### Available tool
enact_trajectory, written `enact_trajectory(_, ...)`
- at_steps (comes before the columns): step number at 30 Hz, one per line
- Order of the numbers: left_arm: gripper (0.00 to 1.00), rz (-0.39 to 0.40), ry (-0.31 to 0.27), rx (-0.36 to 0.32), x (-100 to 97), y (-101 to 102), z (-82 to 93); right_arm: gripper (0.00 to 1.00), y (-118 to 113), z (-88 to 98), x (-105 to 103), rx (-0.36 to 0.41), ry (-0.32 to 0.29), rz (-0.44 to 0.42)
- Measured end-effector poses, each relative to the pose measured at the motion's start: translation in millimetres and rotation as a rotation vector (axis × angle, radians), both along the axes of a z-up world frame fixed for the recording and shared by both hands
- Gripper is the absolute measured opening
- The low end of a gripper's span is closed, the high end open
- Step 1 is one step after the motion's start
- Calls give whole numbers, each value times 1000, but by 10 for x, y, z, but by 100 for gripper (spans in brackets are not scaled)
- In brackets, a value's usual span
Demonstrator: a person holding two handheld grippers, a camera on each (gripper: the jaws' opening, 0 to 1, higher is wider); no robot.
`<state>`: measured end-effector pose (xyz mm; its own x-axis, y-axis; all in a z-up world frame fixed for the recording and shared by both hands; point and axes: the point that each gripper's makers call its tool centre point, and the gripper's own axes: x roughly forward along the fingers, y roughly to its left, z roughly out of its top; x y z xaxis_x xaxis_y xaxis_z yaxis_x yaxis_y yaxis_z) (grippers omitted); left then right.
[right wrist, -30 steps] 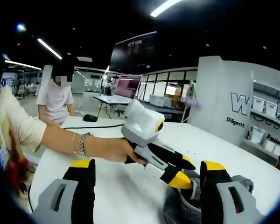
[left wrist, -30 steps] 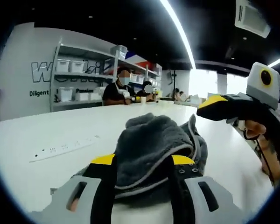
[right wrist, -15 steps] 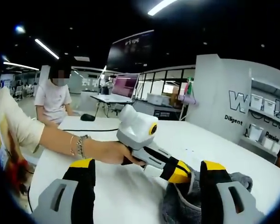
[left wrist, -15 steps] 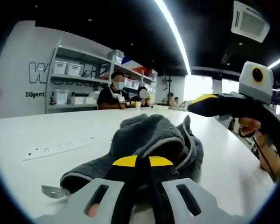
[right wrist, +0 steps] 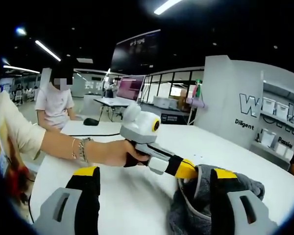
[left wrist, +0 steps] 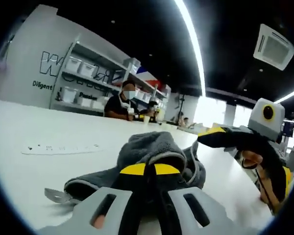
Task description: Fold the towel on the table until its edges align and the towel forms a compact rectangular stack.
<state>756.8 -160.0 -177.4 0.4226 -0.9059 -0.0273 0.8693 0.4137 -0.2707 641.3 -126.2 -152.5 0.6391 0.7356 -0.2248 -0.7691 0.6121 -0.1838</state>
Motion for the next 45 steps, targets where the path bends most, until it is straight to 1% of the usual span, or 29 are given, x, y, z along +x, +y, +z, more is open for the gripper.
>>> enact_trajectory(2, 3, 6, 15, -50, 13, 37, 90, 95, -1, -1, 3, 1, 1, 0)
enact_trajectory(4, 2, 13, 26, -79, 33, 82, 143, 95, -3, -14, 7, -3, 4, -1)
enact_trajectory(7, 2, 32, 19, -102, 79, 158, 205, 95, -8, -23, 15, -3, 5, -2)
enact_trajectory(10, 2, 49, 6, -99, 116, 214, 211, 94, -8, -35, 20, -9, 7, -3)
enact_trajectory(13, 2, 57, 22, -140, 164, 289, 281, 94, 4, -45, 17, -17, 7, 1)
enact_trajectory(15, 2, 71, 19, -161, 186, 356, 348, 94, 14, -46, 10, -20, 5, 5)
enact_trajectory(19, 2, 113, -7, -163, 254, 497, 434, 94, 23, -44, 7, -21, 3, 9)
enact_trajectory(25, 2, 157, -13, -177, 365, 676, 527, 94, 17, -80, 24, -28, 11, 8)
enact_trajectory(29, 2, 192, -28, -181, 411, 814, 586, 94, 12, -105, 34, -29, 21, 8)
enact_trajectory(33, 2, 208, -20, -198, 429, 908, 612, 94, 1, -129, 38, -34, 28, 4)
enact_trajectory(41, 2, 239, -15, -245, 479, 1105, 743, 94, -17, -135, 42, -36, 34, 0)
enact_trajectory(45, 2, 267, -10, -264, 523, 1230, 768, 94, -14, -149, 41, -41, 37, 0)
